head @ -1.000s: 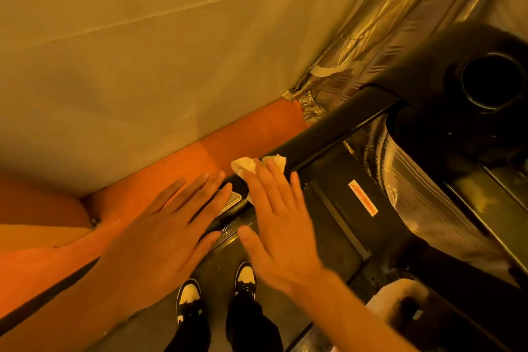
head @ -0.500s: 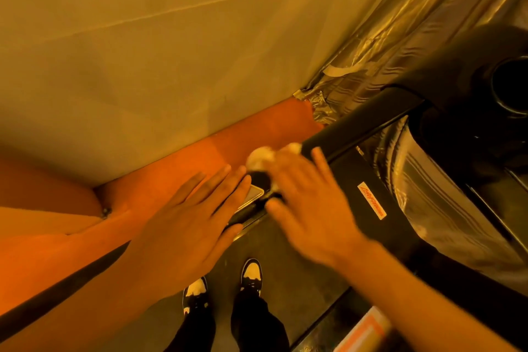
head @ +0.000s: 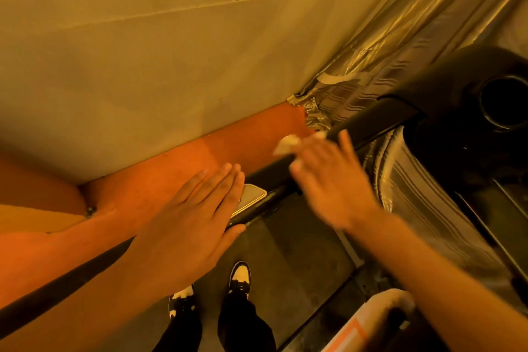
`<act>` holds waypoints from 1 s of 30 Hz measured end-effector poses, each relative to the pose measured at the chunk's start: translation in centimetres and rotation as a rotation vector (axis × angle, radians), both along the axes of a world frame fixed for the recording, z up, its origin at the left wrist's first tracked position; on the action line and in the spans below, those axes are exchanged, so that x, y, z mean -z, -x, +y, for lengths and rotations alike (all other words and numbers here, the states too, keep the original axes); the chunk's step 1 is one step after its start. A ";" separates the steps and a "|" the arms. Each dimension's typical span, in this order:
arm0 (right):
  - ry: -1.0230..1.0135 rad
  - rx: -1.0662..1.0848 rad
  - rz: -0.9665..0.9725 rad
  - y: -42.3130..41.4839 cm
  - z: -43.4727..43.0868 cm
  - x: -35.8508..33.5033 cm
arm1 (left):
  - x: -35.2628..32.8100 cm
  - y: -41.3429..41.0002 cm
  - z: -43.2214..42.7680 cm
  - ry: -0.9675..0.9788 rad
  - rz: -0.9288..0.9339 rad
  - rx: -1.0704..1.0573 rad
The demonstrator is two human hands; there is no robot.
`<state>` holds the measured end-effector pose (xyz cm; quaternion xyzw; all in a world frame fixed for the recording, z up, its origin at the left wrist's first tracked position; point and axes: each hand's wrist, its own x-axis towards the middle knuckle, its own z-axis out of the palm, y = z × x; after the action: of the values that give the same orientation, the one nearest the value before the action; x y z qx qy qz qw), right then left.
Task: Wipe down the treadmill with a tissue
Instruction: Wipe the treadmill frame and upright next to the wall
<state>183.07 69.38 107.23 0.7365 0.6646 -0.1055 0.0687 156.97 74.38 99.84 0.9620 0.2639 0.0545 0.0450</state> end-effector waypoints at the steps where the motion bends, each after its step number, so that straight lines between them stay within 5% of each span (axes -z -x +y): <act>1: 0.024 0.107 -0.105 -3.2 1.1 -0.1 | 0.1 0.0 0.0 -0.003 -0.002 0.007; 4: 0.090 0.369 -0.229 -9.7 4.1 -0.8 | 0.2 0.0 0.0 -0.001 -0.005 0.006; 7: 0.052 0.325 -0.213 -6.1 3.9 0.6 | 0.1 0.0 0.0 0.010 0.002 0.008; 12: 0.008 0.093 0.343 5.2 -2.3 -0.5 | 0.1 -0.1 0.0 0.000 -0.032 0.013; 15: -0.017 0.101 0.136 -0.5 -1.4 -0.7 | 0.2 0.0 0.1 -0.007 -0.030 0.010; 18: -0.086 0.334 -0.158 -8.0 0.6 -0.4 | 0.1 -0.1 0.1 -0.008 -0.038 0.009; 21: -0.177 0.479 -0.148 -6.9 0.9 1.5 | -0.1 -0.1 0.0 -0.004 -0.042 0.009; 26: -0.247 0.288 0.306 7.1 -3.8 2.9 | -0.4 -0.1 0.0 -0.003 -0.060 -0.006; 30: -0.271 0.058 0.167 4.0 -4.8 4.0 | -0.7 -0.2 0.0 -0.001 -0.059 -0.006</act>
<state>179.09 64.58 103.24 0.7465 0.6546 -0.0778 -0.0901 157.15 74.36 100.56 0.9591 0.2653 0.0832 0.0523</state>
